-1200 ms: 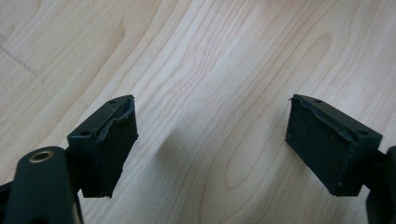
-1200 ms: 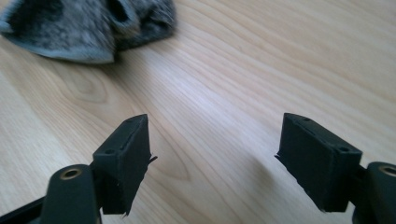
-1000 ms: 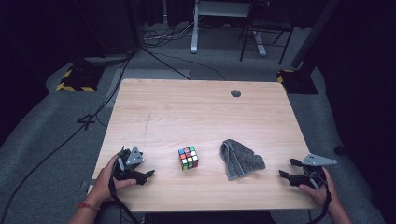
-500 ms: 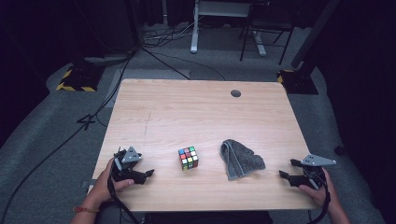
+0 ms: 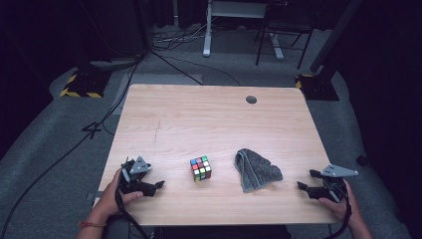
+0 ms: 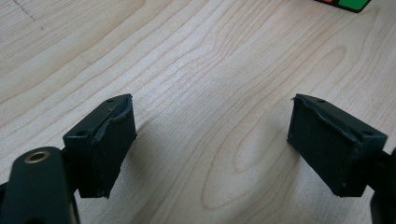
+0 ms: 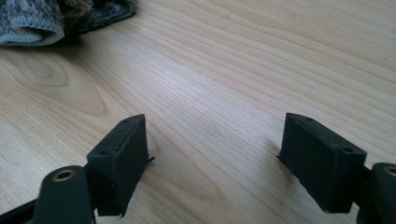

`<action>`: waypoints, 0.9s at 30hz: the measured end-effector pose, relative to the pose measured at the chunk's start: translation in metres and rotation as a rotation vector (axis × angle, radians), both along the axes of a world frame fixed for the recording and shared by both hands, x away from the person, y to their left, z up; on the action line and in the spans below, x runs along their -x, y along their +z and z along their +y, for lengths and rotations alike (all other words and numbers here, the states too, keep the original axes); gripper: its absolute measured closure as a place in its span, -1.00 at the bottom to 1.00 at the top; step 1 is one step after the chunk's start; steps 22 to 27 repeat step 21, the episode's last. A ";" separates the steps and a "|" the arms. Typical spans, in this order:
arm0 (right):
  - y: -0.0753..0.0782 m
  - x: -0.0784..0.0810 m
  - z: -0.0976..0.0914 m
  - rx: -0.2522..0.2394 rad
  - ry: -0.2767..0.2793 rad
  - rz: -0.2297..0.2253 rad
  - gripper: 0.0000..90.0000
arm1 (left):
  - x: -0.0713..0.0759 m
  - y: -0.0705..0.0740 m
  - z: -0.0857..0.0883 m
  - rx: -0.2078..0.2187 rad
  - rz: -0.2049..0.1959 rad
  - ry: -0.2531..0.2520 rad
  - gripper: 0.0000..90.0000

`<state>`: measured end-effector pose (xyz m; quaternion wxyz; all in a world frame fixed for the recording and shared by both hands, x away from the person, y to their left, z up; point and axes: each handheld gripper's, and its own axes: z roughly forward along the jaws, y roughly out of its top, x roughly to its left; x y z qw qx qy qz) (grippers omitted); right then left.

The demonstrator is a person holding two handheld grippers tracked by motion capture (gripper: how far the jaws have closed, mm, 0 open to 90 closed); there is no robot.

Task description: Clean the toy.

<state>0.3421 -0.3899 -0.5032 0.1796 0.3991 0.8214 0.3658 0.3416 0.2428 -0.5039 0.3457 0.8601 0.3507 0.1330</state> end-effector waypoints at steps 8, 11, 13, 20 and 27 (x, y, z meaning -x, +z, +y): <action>0.000 0.000 0.000 0.001 -0.004 -0.001 -0.49 | 0.000 0.000 0.000 0.001 0.001 0.000 -0.65; 0.000 0.000 0.000 0.001 -0.004 -0.001 -0.49 | 0.000 0.000 0.000 0.001 -0.001 0.001 -0.65; 0.000 0.000 0.000 0.001 -0.004 -0.001 -0.49 | 0.000 0.000 0.000 0.000 0.001 0.000 -0.65; 0.000 0.000 0.000 0.001 -0.004 -0.001 -0.49 | 0.000 0.000 0.000 -0.001 -0.001 0.006 -0.65; 0.000 0.000 0.000 0.001 -0.004 -0.001 -0.49 | 0.000 0.000 0.000 -0.001 -0.001 0.006 -0.65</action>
